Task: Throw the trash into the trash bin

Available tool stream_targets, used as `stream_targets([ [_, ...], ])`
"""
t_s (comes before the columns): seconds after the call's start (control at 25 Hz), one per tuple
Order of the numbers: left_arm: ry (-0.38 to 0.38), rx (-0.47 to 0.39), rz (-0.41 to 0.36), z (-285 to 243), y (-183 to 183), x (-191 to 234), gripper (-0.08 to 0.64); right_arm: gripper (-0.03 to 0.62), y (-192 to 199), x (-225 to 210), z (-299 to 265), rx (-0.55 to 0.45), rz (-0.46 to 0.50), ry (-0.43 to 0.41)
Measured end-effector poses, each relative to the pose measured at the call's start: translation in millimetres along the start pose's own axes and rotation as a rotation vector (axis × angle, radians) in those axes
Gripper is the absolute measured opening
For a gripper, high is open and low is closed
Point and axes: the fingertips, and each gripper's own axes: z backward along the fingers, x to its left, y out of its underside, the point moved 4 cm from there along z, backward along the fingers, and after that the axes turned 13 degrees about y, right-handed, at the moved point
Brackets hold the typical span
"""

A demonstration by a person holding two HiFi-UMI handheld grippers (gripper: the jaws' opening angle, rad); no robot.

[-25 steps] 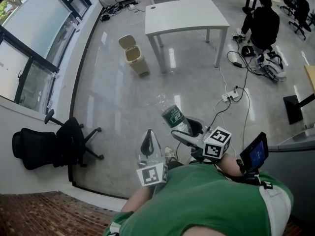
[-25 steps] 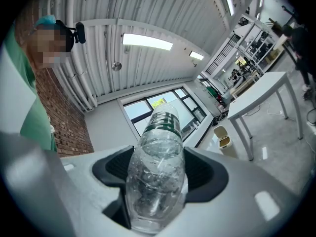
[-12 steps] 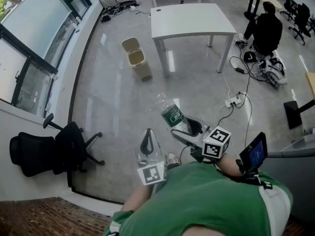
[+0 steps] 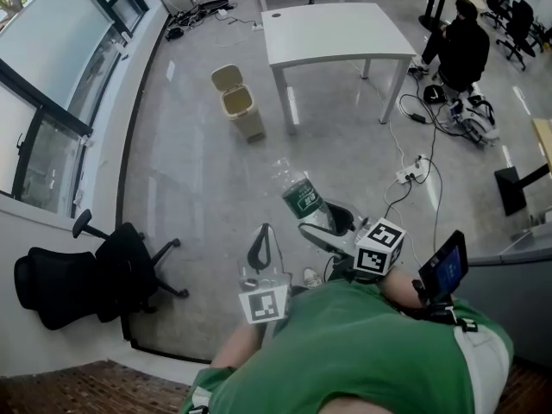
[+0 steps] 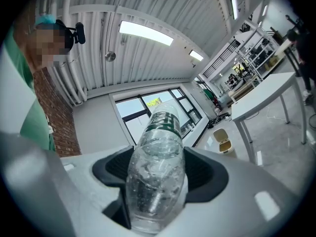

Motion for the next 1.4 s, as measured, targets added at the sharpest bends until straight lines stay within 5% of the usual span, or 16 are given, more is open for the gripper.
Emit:
stream_targets([
  [0.48, 0.05, 0.007, 0.066, 7, 14, 26, 0.005, 0.321, 4, 11, -24, 0.007, 0.013, 0.043],
  [1.04, -0.007, 0.031, 0.05, -16, 23, 60, 0.005, 0.321, -3, -5, -71, 0.029, 0.012, -0.015],
  [1.4, -0.025, 0.05, 0.039, -89, 28, 102, 0.005, 0.321, -41, -53, -128, 0.041, 0.003, -0.032],
])
